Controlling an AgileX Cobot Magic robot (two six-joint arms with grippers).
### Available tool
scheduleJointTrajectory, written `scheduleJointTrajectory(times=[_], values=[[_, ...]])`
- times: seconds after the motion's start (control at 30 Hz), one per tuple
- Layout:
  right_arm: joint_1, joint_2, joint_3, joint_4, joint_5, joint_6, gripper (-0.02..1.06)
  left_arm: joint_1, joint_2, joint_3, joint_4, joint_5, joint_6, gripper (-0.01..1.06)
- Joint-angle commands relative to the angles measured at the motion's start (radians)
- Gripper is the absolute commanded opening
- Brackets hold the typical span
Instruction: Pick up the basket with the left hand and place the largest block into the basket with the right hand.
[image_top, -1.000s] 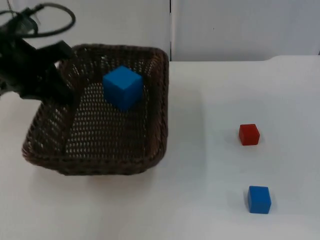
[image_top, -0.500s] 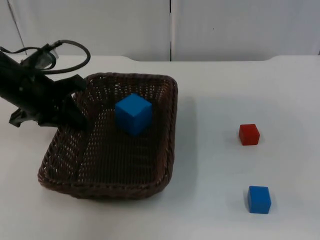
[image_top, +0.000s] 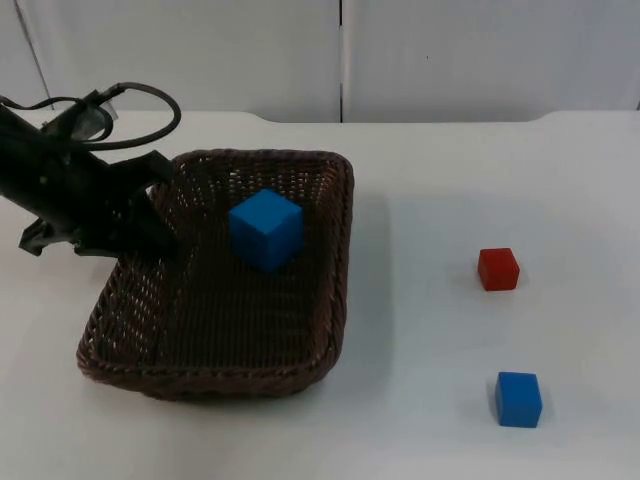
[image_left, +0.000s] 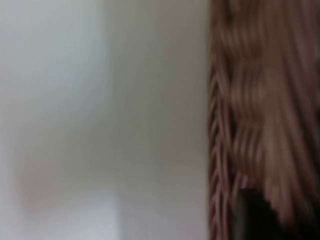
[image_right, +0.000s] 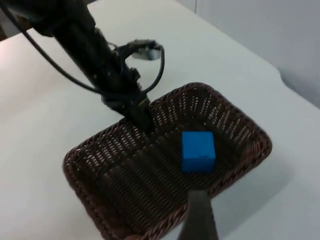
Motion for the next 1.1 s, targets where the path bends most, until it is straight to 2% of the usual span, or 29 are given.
scheduleJointTrajectory(times=[0.0,0.03,0.1,0.17,0.3,0.43,0.6,0.83,1.07], values=[[-0.004,-0.01,0.001,0.002,0.017,0.009,0.57,-0.005,-0.011,-0.004,-0.032,0.021,0.007,0.54],[-0.004,-0.01,0.001,0.002,0.017,0.009,0.57,-0.005,-0.011,-0.004,-0.032,0.021,0.007,0.54],[-0.004,-0.01,0.001,0.002,0.015,0.009,0.57,-0.005,-0.016,-0.004,-0.027,0.021,0.003,0.71],[-0.004,-0.01,0.001,0.002,0.015,0.009,0.57,-0.005,-0.043,-0.004,-0.011,-0.007,0.003,0.83],[-0.004,-0.01,0.001,0.002,0.024,0.009,0.57,-0.005,-0.102,-0.004,0.001,-0.049,0.003,0.9],[-0.004,-0.016,0.001,-0.002,0.024,0.009,0.57,-0.005,-0.18,-0.004,0.073,-0.078,-0.019,0.9],[-0.004,-0.082,0.001,-0.023,0.018,0.012,0.57,-0.005,-0.326,-0.004,0.283,-0.109,-0.248,0.9],[-0.004,-0.181,0.058,-0.023,-0.016,0.022,0.57,-0.005,-0.458,-0.002,0.324,-0.076,-0.307,0.9],[-0.004,-0.318,0.201,-0.023,-0.073,0.05,0.57,-0.005,-0.609,0.019,0.322,-0.049,-0.309,0.9]])
